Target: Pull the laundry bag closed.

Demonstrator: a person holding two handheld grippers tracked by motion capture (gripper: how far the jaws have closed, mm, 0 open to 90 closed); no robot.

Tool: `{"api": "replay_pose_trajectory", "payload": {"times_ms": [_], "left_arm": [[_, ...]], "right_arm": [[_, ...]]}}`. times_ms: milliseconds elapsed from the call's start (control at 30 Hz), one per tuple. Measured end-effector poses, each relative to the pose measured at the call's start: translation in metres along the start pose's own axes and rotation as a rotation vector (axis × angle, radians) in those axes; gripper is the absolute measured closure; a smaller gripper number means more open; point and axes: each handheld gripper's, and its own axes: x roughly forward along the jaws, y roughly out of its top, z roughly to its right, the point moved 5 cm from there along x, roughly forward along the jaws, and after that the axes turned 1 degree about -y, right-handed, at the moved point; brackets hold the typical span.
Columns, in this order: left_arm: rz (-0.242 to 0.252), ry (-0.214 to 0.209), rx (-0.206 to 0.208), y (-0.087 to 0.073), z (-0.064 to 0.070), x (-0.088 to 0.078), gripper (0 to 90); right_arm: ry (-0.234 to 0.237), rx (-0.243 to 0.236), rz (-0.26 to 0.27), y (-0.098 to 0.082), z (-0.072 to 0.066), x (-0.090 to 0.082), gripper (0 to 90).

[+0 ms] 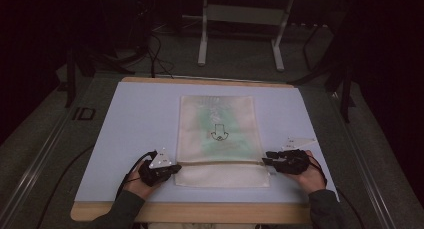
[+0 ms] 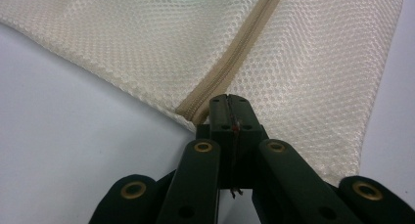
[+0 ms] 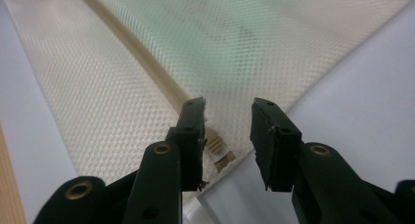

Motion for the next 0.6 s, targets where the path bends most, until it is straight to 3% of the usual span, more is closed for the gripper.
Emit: {"api": "replay_pose_trajectory", "payload": {"times_ms": [167,600], "left_arm": [[0.001,0.000,-0.008,0.000,0.000,0.000,89.2],[-0.008,0.007,-0.001,0.001,0.000,0.000,89.1]], "right_arm": [[-0.013,0.029,0.037,0.000,0.003,-0.006,63.3],[-0.058,0.096,0.061,-0.010,0.011,-0.010,60.1]]}}
